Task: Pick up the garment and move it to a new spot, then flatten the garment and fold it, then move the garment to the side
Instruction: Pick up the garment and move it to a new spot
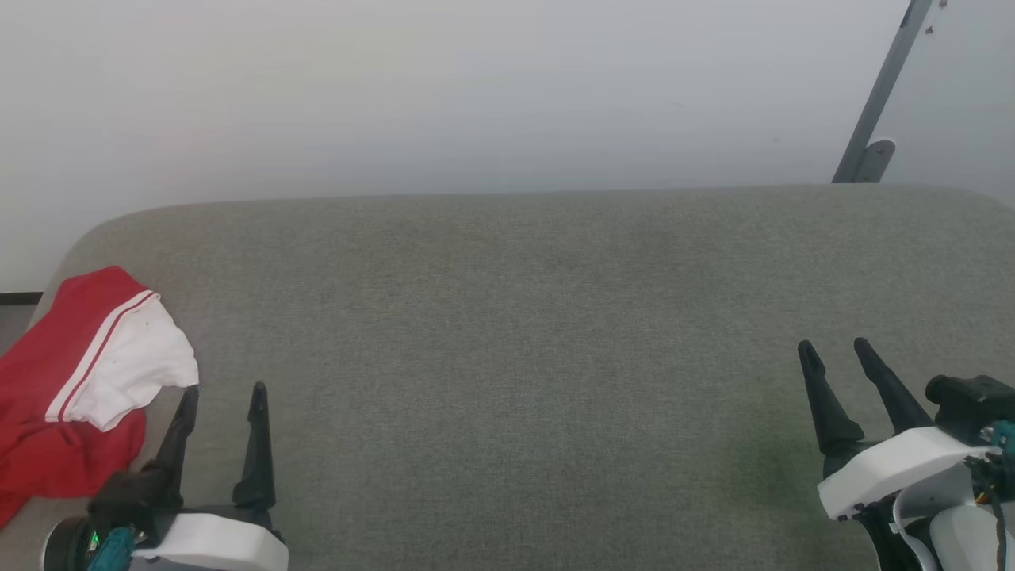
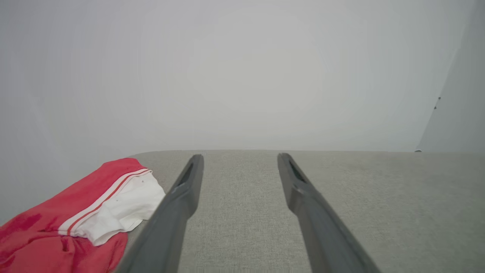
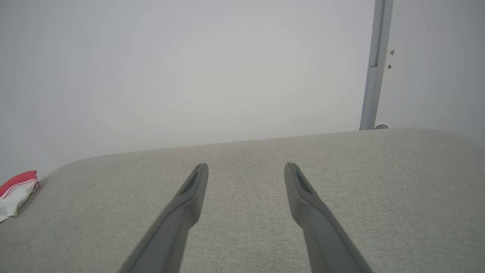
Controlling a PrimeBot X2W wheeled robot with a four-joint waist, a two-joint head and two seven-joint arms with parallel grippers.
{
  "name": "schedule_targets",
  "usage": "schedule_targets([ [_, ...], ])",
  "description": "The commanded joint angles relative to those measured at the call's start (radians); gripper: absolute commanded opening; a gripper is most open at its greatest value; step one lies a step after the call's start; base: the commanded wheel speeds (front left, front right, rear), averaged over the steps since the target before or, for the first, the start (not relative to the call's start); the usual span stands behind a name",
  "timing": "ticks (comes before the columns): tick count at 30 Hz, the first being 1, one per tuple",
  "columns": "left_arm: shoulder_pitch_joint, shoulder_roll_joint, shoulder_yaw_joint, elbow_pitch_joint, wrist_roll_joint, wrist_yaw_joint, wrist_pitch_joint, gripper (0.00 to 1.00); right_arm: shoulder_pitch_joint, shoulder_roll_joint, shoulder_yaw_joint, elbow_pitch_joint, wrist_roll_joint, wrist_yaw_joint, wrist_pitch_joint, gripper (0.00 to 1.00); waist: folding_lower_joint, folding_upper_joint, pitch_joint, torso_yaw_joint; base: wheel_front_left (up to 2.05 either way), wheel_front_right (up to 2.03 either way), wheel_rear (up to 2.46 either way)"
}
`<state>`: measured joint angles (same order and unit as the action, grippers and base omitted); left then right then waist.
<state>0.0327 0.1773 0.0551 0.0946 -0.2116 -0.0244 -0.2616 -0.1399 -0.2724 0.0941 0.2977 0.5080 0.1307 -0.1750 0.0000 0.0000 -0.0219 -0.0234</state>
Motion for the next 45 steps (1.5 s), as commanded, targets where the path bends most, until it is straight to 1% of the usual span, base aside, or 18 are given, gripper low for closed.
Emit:
schedule_targets([
  [1,-0.003,-0.004,0.012,0.017,-0.015,0.0,-0.005,1.0,-0.003,0.002,0.004,-0.005,-0.008,0.0,0.005,1.0,0.0,0.0,-0.002,0.01,0.0,0.0,0.0],
  [5,-0.016,0.0,0.024,0.033,-0.026,0.004,-0.005,1.0,-0.004,0.0,0.014,-0.007,-0.008,0.0,0.009,1.0,0.0,0.0,-0.007,0.032,0.0,0.0,0.0],
  [8,-0.022,0.004,0.035,0.045,-0.038,0.008,-0.005,1.0,-0.004,-0.003,0.021,-0.007,-0.005,0.0,0.012,1.0,0.0,0.0,-0.014,0.063,0.0,0.0,0.0],
  [14,-0.032,0.021,0.061,0.06,-0.06,0.016,-0.001,1.0,-0.013,0.001,0.053,-0.007,-0.001,0.0,0.02,1.0,0.0,0.0,-0.03,0.14,0.0,0.0,0.0],
  [26,-0.013,0.034,0.064,0.052,-0.075,0.02,0.021,1.0,-0.041,0.018,0.131,0.016,0.011,0.0,0.017,1.0,0.0,0.0,-0.06,0.306,0.0,0.0,0.0],
  [27,-0.01,0.037,0.064,0.048,-0.076,0.021,0.027,1.0,-0.044,0.022,0.142,0.019,0.013,0.0,0.014,1.0,0.0,0.0,-0.063,0.327,0.0,0.0,0.0],
  [30,-0.006,0.041,0.063,0.042,-0.08,0.023,0.032,1.0,-0.046,0.024,0.151,0.028,0.019,0.0,0.008,1.0,0.0,0.0,-0.066,0.356,0.0,0.0,0.0],
  [38,-0.006,0.038,0.061,0.03,-0.107,0.016,0.047,1.0,-0.043,0.029,0.159,0.05,0.023,0.0,-0.005,1.0,0.0,0.0,-0.068,0.401,0.0,0.0,0.0],
  [45,-0.027,0.046,0.062,0.039,-0.12,0.02,0.052,1.0,-0.045,0.02,0.166,0.052,0.03,0.0,-0.012,1.0,0.0,0.0,-0.058,0.407,0.0,0.0,0.0],
])
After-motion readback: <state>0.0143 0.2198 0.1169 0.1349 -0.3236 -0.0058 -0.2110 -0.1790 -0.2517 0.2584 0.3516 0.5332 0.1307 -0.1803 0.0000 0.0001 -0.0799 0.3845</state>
